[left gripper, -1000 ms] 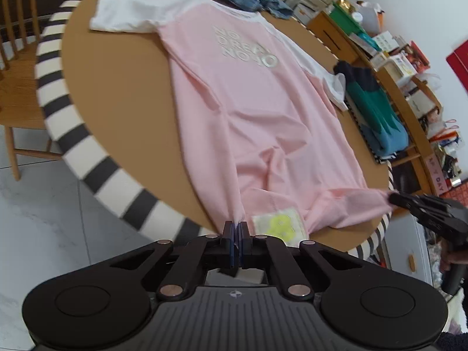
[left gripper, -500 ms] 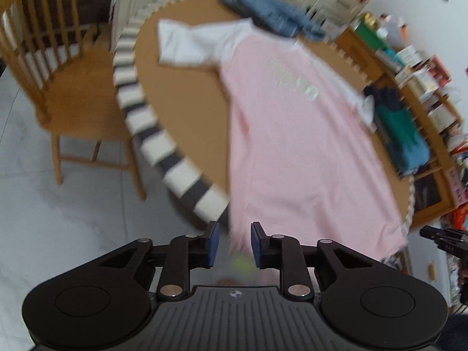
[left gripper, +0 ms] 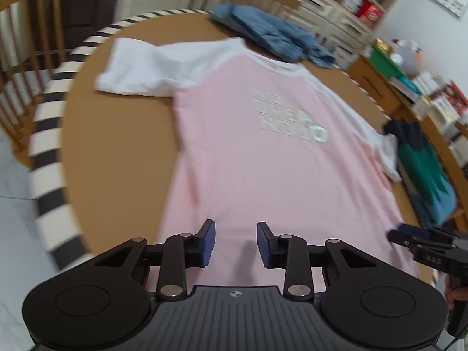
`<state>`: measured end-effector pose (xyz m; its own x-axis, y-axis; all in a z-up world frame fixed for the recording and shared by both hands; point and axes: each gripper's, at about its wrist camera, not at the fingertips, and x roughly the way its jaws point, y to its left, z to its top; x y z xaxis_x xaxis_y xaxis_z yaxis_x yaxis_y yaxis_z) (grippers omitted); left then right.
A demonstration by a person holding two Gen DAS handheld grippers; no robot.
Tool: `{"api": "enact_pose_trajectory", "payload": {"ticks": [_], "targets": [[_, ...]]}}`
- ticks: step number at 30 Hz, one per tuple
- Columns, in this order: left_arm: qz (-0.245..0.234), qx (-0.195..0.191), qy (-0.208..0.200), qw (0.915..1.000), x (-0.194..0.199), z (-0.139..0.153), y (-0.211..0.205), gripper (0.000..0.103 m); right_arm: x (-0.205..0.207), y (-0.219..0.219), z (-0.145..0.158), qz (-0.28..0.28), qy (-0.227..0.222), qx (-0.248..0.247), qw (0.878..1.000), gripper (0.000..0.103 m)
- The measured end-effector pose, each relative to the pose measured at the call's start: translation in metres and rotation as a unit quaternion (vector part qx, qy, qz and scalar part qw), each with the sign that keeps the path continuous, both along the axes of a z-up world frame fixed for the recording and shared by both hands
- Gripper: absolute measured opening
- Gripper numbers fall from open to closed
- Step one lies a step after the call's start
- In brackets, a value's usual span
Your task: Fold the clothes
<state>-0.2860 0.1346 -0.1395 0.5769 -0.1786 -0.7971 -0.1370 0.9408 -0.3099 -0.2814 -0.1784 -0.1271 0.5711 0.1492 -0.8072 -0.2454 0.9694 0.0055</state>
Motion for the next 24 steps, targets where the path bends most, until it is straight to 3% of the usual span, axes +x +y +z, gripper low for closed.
{"api": "enact_pose_trajectory", "payload": {"ticks": [1, 4, 5, 8, 11, 15, 21, 24], "targets": [[0.017, 0.005, 0.000, 0.9998, -0.003, 0.002, 0.011, 0.037, -0.001, -0.003, -0.001, -0.001, -0.001, 0.001, 1.000, 0.045], [0.074, 0.041, 0.009, 0.9964, -0.007, 0.004, 0.034, 0.036, -0.004, -0.014, -0.003, -0.006, 0.002, 0.009, 1.000, 0.050], [0.093, 0.039, 0.011, 0.9949, -0.008, 0.005, 0.041, 0.041, -0.004, -0.017, -0.003, -0.010, 0.003, 0.007, 1.000, 0.050], [0.122, 0.027, 0.004, 0.9922, -0.009, 0.014, 0.052, 0.042, -0.002, -0.026, 0.002, -0.010, 0.013, -0.001, 1.000, 0.047], [0.109, 0.022, -0.030, 0.9933, 0.011, 0.031, 0.047, 0.051, 0.010, -0.042, 0.022, -0.024, -0.017, 0.036, 0.999, 0.046], [0.087, 0.039, -0.058, 0.9937, 0.071, 0.052, 0.032, 0.054, 0.066, -0.058, 0.044, -0.051, -0.055, 0.065, 0.995, 0.046], [0.064, 0.175, -0.067, 0.9803, 0.143, 0.058, 0.016, 0.054, 0.156, -0.059, 0.049, -0.039, -0.065, 0.063, 0.995, 0.045], [0.080, 0.210, -0.049, 0.9732, 0.168, 0.054, 0.031, 0.054, 0.196, -0.057, 0.036, -0.031, -0.055, 0.040, 0.997, 0.045]]}}
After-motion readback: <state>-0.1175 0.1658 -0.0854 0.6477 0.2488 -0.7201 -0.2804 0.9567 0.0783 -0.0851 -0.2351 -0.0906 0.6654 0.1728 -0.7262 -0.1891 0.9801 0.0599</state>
